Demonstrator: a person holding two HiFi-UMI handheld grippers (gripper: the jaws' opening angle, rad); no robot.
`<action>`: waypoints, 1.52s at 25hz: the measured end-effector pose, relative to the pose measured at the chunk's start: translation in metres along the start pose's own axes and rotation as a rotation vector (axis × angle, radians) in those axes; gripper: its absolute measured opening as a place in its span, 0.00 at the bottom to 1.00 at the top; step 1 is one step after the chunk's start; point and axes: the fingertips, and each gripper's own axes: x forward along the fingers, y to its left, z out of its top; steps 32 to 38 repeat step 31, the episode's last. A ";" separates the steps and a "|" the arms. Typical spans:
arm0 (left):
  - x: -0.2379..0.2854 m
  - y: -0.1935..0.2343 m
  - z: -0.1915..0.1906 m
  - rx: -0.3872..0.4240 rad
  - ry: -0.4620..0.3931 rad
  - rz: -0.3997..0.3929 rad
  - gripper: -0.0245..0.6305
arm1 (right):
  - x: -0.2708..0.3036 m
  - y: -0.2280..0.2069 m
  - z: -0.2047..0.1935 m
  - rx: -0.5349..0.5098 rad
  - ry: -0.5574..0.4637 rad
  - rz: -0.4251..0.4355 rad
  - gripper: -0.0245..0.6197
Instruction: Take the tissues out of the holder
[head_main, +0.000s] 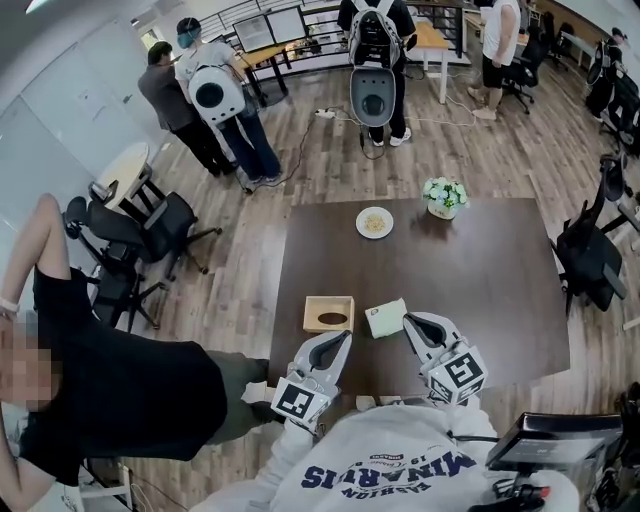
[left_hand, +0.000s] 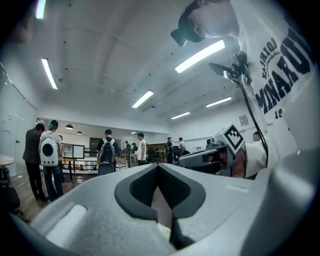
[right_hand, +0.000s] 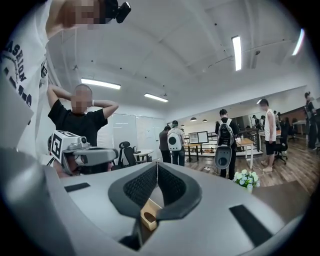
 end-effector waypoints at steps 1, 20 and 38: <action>-0.003 0.002 0.000 0.005 0.000 0.007 0.04 | 0.002 0.003 0.000 -0.004 -0.002 0.007 0.05; -0.020 0.018 -0.001 -0.017 -0.020 0.039 0.04 | 0.008 0.025 0.004 -0.080 -0.005 0.032 0.05; -0.032 0.014 -0.010 -0.020 0.001 0.050 0.04 | 0.004 0.040 0.006 -0.089 -0.025 0.044 0.05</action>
